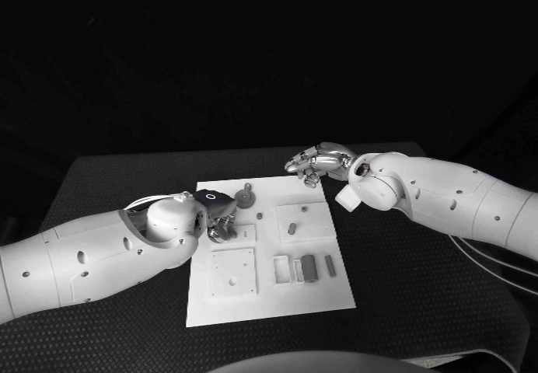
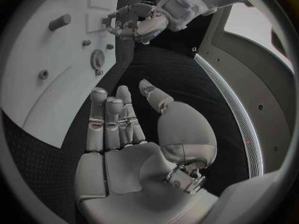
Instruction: Assemble the parts on the task board
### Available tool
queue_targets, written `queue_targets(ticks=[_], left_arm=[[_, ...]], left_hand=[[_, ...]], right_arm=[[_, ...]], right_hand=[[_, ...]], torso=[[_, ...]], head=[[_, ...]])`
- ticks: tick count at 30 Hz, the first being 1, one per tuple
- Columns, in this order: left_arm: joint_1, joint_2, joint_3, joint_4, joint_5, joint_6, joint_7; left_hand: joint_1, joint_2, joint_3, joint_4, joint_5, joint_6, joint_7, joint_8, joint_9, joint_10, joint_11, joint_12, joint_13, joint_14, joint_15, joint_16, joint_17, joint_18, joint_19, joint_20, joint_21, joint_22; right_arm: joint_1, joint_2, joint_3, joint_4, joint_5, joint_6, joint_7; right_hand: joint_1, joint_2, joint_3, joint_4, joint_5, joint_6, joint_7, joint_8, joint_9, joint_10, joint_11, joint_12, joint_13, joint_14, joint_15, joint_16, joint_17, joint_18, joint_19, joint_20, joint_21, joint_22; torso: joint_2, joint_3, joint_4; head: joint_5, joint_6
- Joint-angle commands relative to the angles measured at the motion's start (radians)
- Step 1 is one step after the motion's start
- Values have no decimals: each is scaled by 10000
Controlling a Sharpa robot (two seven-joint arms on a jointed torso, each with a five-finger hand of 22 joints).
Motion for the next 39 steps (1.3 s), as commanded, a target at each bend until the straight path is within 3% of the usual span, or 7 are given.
queue_targets(ticks=[1, 22, 39], left_arm=[[20, 37, -2, -14, -70, 136, -46], [19, 202, -71, -247, -46, 240, -12], [16, 187, -73, -209, 113, -641, 171]], left_hand=[[2, -43, -13, 40, 33, 168, 104, 55, 7, 74, -5, 18, -13, 124, -63, 35, -14, 1053, -5, -71, 17, 160], [-9, -36, -16, 57, 33, 166, 102, 49, 3, 81, -8, 10, -24, 136, -66, 25, -22, 1053, 5, -76, 5, 152], [31, -48, -12, 24, 33, 157, 100, 39, -2, 95, -12, 9, -31, 157, -72, 16, -31, 1057, 19, -86, -9, 144]], right_arm=[[-6, 4, 2, 14, -12, 84, 80], [-7, 9, 1, 15, -10, 85, 79], [-7, 11, 1, 8, -7, 96, 83]], right_hand=[[-100, 18, -17, 57, 38, -2, 53, -55, -10, -14, 24, 46, -16, -57, -5, -44, -17, 202, 7, -29, -36, 153], [-100, 18, -16, 60, 38, -3, 53, -54, -11, -16, 24, 50, -22, -57, -5, -44, -17, 202, 8, -30, -37, 154], [-102, 17, -16, 62, 38, -4, 54, -54, -11, -17, 24, 54, -27, -57, -4, -44, -17, 202, 9, -30, -38, 154]], torso=[[0, 7, 0], [2, -1, 3], [0, 5, 0]], head=[[-6, -3], [-33, -36], [-46, -40]])
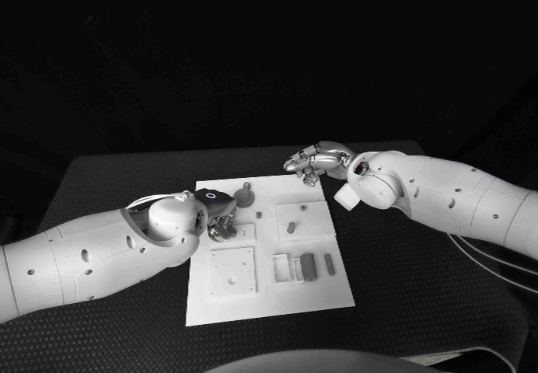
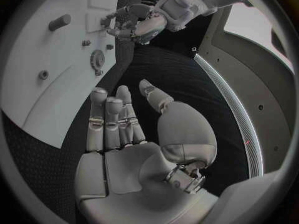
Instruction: Assemble the parts on the task board
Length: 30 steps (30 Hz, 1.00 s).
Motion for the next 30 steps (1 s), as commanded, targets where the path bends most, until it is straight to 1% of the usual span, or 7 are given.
queue_targets(ticks=[1, 5, 10, 24, 30], left_arm=[[16, 18, 8, 26, 95, -560, 164], [16, 42, 8, 31, 157, -667, 216], [16, 62, 8, 10, 184, -593, 213], [14, 135, 7, 9, 260, -578, 248], [14, 137, 5, 20, 424, -506, 258]], left_hand=[[56, 55, 2, 37, 30, 154, 98, 34, 8, 71, 13, 10, -14, 97, -44, 54, -14, 1055, 7, -98, -10, 147], [72, 56, 6, 24, 30, 153, 97, 32, 7, 77, 12, 10, -17, 107, -46, 49, -18, 1056, 15, -101, -16, 143], [83, 56, 7, 15, 30, 154, 97, 31, 6, 79, 11, 9, -19, 113, -47, 46, -21, 1056, 19, -102, -20, 140], [105, 52, 7, -9, 30, 155, 96, 29, 5, 78, 11, 3, -26, 122, -48, 36, -28, 1054, 25, -102, -32, 135], [106, 57, 6, -12, 30, 156, 97, 28, 4, 78, 11, 2, -28, 125, -48, 33, -31, 1052, 27, -101, -36, 133]], right_arm=[[-6, 7, 2, 8, -8, 97, 84], [-7, 9, 2, 8, -7, 99, 84], [-7, 15, 2, 12, -7, 100, 82], [-7, 27, 2, 7, -5, 102, 81], [-7, 18, 2, 13, -5, 93, 75]], right_hand=[[-102, 17, -15, 63, 38, -21, 80, -54, -12, -17, 25, 55, -17, -57, -5, -44, -10, 201, -3, -47, -38, 154], [-102, 17, -15, 63, 38, -21, 80, -53, -12, -17, 25, 56, -19, -57, -5, -44, -11, 201, -3, -47, -38, 155], [-103, 17, -16, 64, 38, -21, 80, -53, -13, -18, 25, 57, -20, -57, -5, -44, -11, 201, -3, -47, -38, 155], [-103, 17, -15, 65, 38, -22, 80, -53, -13, -19, 25, 60, -24, -57, -5, -44, -11, 201, -2, -47, -39, 155], [-103, 19, -14, 66, 38, -22, 81, -53, -14, -19, 25, 61, -26, -57, -5, -43, -11, 201, -2, -48, -39, 155]], torso=[[1, 2, -1], [1, 3, -3], [-1, 7, 5], [1, -1, 1], [1, 2, 3]], head=[[-6, 0], [-6, 3], [-2, 7], [4, -6], [4, -15]])
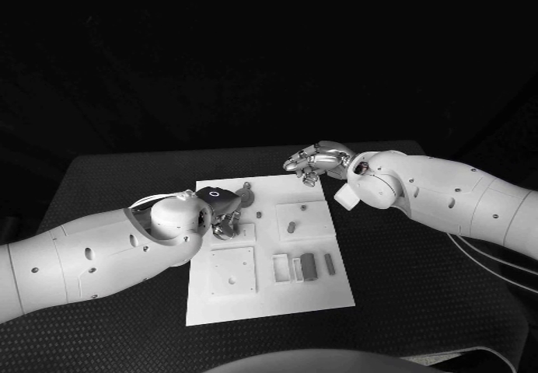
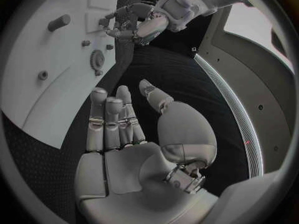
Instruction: Assemble the parts on the task board
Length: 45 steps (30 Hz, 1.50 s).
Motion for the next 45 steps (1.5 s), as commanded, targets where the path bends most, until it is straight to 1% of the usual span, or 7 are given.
queue_targets(ticks=[1, 9, 21, 29, 35, 41, 45], left_arm=[[10, 24, 0, 18, 219, -44, 100], [10, -25, -9, 13, 225, 34, 49], [5, -320, -3, 231, 225, -240, -31], [2, -430, 9, 339, 371, -319, -114], [2, -417, 11, 322, 376, -172, -139], [3, -358, 8, 271, 377, 79, -196], [3, -295, 7, 230, 378, 135, -209]], left_hand=[[24, 86, 19, 2, 55, 153, 95, 32, 18, 68, 22, 2, -11, 74, -1, 34, -11, 1052, 8, -50, -37, 127], [22, 96, 17, 2, 56, 153, 96, 31, 18, 67, 23, 0, -14, 77, 0, 29, -14, 1049, 11, -49, -42, 125], [37, 117, 17, -15, 55, 165, 92, 36, 19, 73, 21, 1, -16, 85, -1, 26, -17, 1048, 20, -51, -49, 123], [42, 116, 13, -26, 55, 170, 90, 37, 19, 79, 19, 2, -19, 94, -4, 24, -20, 1047, 28, -53, -53, 121], [48, 117, 13, -33, 56, 174, 89, 38, 19, 83, 17, 2, -20, 98, -5, 22, -21, 1047, 32, -54, -55, 120], [51, 119, 12, -40, 55, 176, 88, 38, 19, 84, 17, 0, -23, 101, -6, 20, -22, 1046, 35, -54, -59, 119], [47, 119, 8, -41, 55, 174, 89, 36, 18, 80, 17, -3, -25, 101, -6, 17, -24, 1044, 35, -53, -63, 118]], right_arm=[[-6, 1, 2, 14, -7, 91, 74], [-6, -1, 2, 14, -7, 95, 73], [-6, -3, 2, -2, -3, 109, 73], [-10, 1, 2, -8, -1, 126, 76], [-16, -1, 2, -12, 0, 127, 77], [-17, 3, 2, -11, 1, 125, 77], [-18, 7, 2, -14, 2, 122, 80]], right_hand=[[-102, 19, -14, 66, 38, 6, 45, -53, -14, -19, 25, 61, -17, -57, -5, -43, -12, 201, 16, -65, -39, 155], [-103, 18, -14, 66, 38, 5, 45, -53, -14, -20, 25, 63, -20, -57, -5, -43, -12, 201, 16, -65, -40, 156], [-103, 18, -14, 67, 38, 5, 45, -52, -15, -21, 25, 66, -23, -58, -4, -43, -12, 201, 16, -65, -40, 156], [-104, 18, -14, 68, 38, 4, 45, -52, -15, -21, 25, 68, -26, -58, -4, -44, -13, 201, 16, -65, -41, 156], [-104, 18, -14, 68, 38, 4, 45, -51, -15, -22, 25, 69, -27, -58, -4, -44, -13, 201, 16, -65, -41, 156], [-105, 18, -14, 69, 38, 4, 45, -51, -16, -22, 25, 70, -29, -59, -4, -44, -13, 201, 16, -65, -42, 157], [-105, 17, -15, 69, 38, 4, 45, -51, -16, -23, 25, 71, -30, -58, -4, -44, -13, 201, 16, -65, -42, 157]], torso=[[2, -1, 4], [-1, -6, 0], [0, -10, 2], [1, -13, 5], [-1, -11, 2], [-1, -4, 2], [0, 0, -1]], head=[[0, -8], [1, -5], [-3, 0], [-16, 6], [-20, 1], [-20, -9], [-13, -14]])
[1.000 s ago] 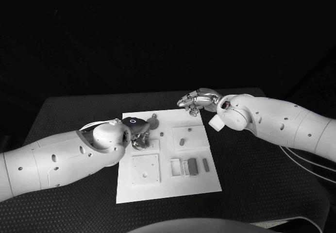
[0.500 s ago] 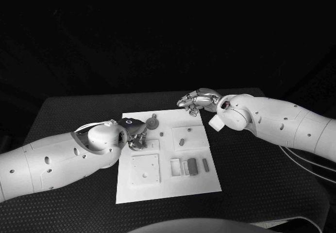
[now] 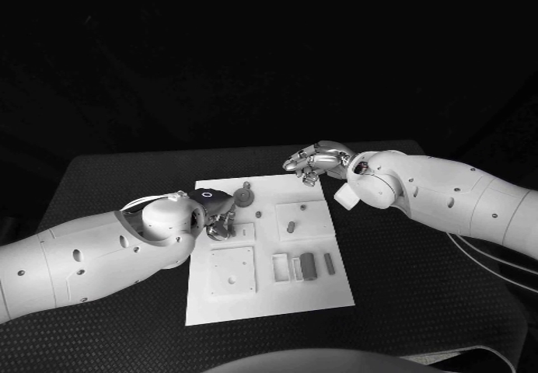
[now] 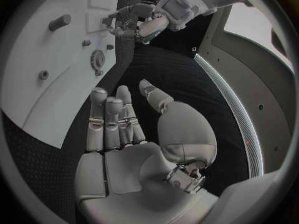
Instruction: Assemble the parts on the task board
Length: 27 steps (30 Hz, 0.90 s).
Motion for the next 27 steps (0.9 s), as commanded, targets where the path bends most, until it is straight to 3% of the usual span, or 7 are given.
queue_targets(ticks=[1, 27], left_arm=[[7, 70, 3, -23, 47, 225, -52], [5, 160, -2, -66, 39, 356, -196]], left_hand=[[-8, 68, 37, -13, 54, 174, 89, 36, 12, 80, 17, -4, -15, 100, -6, 51, -17, 1043, 33, -61, -64, 123], [5, 85, 33, -42, 54, 169, 90, 29, 9, 72, 19, -12, -24, 99, -4, 40, -21, 1038, 32, -62, -82, 120]], right_arm=[[-9, 9, 2, 3, -1, 116, 80], [-14, 5, 2, 8, -1, 108, 84]], right_hand=[[-105, 17, -14, 69, 38, -4, 59, -51, -16, -23, 25, 28, -14, -59, -5, -44, -14, 201, -6, -47, -42, 157], [-104, 16, -14, 68, 38, -5, 60, -50, -17, -25, 25, 34, -22, -59, -5, -43, -14, 201, -6, -47, -43, 157]], torso=[[3, 6, -3], [1, -1, 0]], head=[[4, -1], [-11, -26]])
